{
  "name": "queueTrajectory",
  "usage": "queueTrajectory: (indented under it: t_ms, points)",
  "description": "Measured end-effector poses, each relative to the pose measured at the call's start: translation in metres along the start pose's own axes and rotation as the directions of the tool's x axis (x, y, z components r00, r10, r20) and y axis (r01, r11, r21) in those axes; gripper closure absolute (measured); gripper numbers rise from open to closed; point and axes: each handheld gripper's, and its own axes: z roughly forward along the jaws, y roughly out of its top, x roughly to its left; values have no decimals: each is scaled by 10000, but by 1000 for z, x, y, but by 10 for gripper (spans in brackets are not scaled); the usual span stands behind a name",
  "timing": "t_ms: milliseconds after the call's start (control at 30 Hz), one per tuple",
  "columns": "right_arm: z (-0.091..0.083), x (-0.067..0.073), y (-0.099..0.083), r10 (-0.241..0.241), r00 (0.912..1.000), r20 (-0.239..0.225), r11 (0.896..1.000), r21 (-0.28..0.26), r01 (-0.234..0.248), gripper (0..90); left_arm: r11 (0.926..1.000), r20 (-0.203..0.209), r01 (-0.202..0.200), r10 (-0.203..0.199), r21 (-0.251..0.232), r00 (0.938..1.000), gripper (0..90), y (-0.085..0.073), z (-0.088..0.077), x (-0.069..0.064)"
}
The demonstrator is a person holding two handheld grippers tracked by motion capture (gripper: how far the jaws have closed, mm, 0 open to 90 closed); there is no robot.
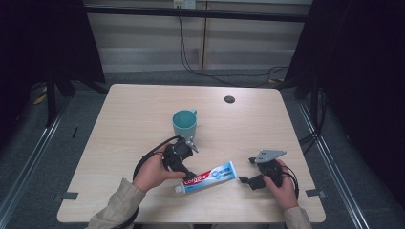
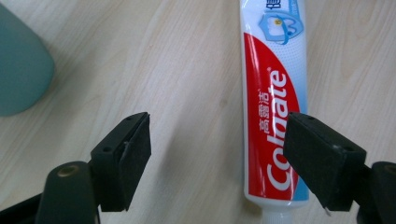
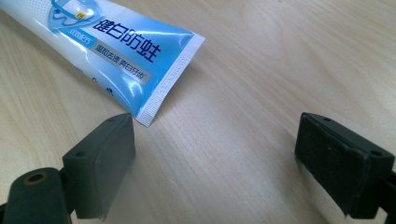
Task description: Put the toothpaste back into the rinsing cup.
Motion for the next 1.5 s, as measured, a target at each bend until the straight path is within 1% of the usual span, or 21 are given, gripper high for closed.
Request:
queueTrajectory:
  t_ms: [67, 133, 167, 200, 267, 300, 400, 433, 500, 567, 667, 800, 833, 900, 1033, 1067, 1133, 1200, 1433, 1467, 1500]
  points:
    - [0, 0, 0, -13, 10000, -1, 10000, -3, 13, 118, 10000, 3, -5, 5, 17, 10000, 234, 3, 2, -1]
    - [0, 0, 0, -13, 10000, 0, 10000, -2, 13, 117, 9998, 108, -157, 156, 128, 9998, 234, 8, 5, -3]
    - [0, 0, 0, -13, 10000, 0, 10000, 3, 13, 117, 10000, 77, -38, 37, 61, 10000, 234, 9, 6, -4]
    - [0, 0, 0, -9, 10000, 0, 10000, 0, 9, 117, 9995, 114, -257, 255, 174, 9996, 234, 11, 7, -4]
    - [0, 0, 0, -9, 10000, -2, 10000, 3, 9, 117, 9997, 178, -200, 197, 153, 9996, 234, 14, 10, -6]
    - [0, 0, 0, -9, 10000, -1, 10000, 4, 9, 117, 9994, 187, -291, 287, 204, 9994, 234, 16, 12, -8]
    - [0, 0, 0, -6, 10000, 0, 10000, 5, 6, 117, 9992, 266, -310, 304, 232, 9992, 235, 21, 15, -10]
    - [0, 0, 0, -6, 10000, 0, 10000, 5, 6, 117, 9987, 307, -403, 394, 301, 9988, 235, 22, 16, -10]
    - [0, 0, 0, -7, 10000, 0, 10000, 4, 7, 116, 9987, 339, -394, 383, 334, 9987, 235, 25, 18, -12]
    - [0, 0, 0, -4, 10000, 2, 10000, 6, 4, 116, 9989, 399, -320, 307, 328, 9987, 235, 27, 20, -12]
    - [0, 0, 0, -3, 10000, 0, 10000, 6, 3, 116, 9983, 489, -421, 401, 407, 9980, 239, 29, 23, -11]
    - [0, 0, 0, -2, 10000, 1, 10000, 5, 2, 115, 9988, 521, -291, 270, 396, 9983, 240, 31, 28, -14]
    - [0, 0, 0, -7, 10000, -3, 10000, 0, 7, 115, 9981, 547, -418, 393, 454, 9977, 240, 32, 29, -14]
    - [0, 0, 0, -7, 10000, -2, 10000, 0, 7, 115, 9985, 533, -346, 323, 429, 9981, 240, 34, 30, -15]
    - [0, 0, 0, -8, 10000, -2, 10000, -1, 8, 114, 9976, 585, -495, 466, 494, 9972, 253, 36, 33, -16]
    - [0, 0, 0, -8, 10000, -1, 10000, 1, 8, 115, 9983, 573, -390, 364, 443, 9977, 253, 36, 34, -17]
    - [0, 0, 0, -9, 10000, 0, 10000, 0, 9, 114, 9980, 620, -398, 368, 494, 9974, 254, 36, 35, -16]
    - [1, 0, 0, -6, 10000, 1, 10000, 3, 6, 114, 9986, 579, -276, 249, 455, 9980, 254, 37, 37, -17]
    - [1, 0, 0, -8, 10000, 1, 10000, 2, 8, 114, 9967, 627, -577, 541, 571, 9966, 261, 42, 43, -20]
    - [1, 0, 0, -11, 10000, 2, 10000, 3, 11, 113, 9966, 612, -541, 503, 615, 9969, 261, 42, 44, -20]
    - [1, 0, 0, -7, 10000, 2, 10000, 3, 7, 113, 9978, 561, -455, 428, 474, 9975, 262, 42, 45, -22]
